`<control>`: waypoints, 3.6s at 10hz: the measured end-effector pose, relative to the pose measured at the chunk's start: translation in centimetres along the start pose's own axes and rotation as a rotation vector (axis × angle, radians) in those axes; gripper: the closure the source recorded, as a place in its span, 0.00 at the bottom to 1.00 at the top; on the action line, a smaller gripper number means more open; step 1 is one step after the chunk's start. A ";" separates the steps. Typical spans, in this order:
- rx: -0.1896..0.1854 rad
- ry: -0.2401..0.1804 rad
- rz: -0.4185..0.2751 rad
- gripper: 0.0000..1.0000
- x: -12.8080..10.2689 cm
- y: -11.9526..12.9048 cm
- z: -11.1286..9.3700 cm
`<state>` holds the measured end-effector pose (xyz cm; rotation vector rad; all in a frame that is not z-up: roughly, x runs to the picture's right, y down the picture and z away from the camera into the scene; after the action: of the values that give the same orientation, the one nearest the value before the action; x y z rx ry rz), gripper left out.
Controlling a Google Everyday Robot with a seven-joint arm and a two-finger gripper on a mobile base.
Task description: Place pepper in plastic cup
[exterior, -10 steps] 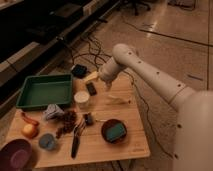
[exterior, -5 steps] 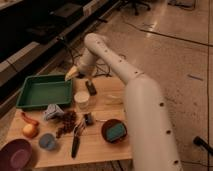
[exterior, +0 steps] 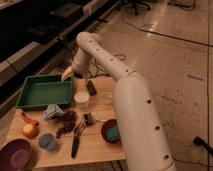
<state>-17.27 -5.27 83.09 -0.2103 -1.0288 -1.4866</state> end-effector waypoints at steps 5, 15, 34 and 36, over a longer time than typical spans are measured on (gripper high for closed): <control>-0.095 -0.023 -0.166 0.20 -0.9 -6.1 -1.0; -0.161 -0.070 -0.475 0.20 -4.4 -16.8 2.5; -0.112 0.098 -0.747 0.20 -5.6 -25.8 14.4; -0.112 0.101 -0.744 0.20 -5.5 -25.7 14.2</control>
<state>-44.56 4.48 75.83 0.1963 -0.9886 -2.2008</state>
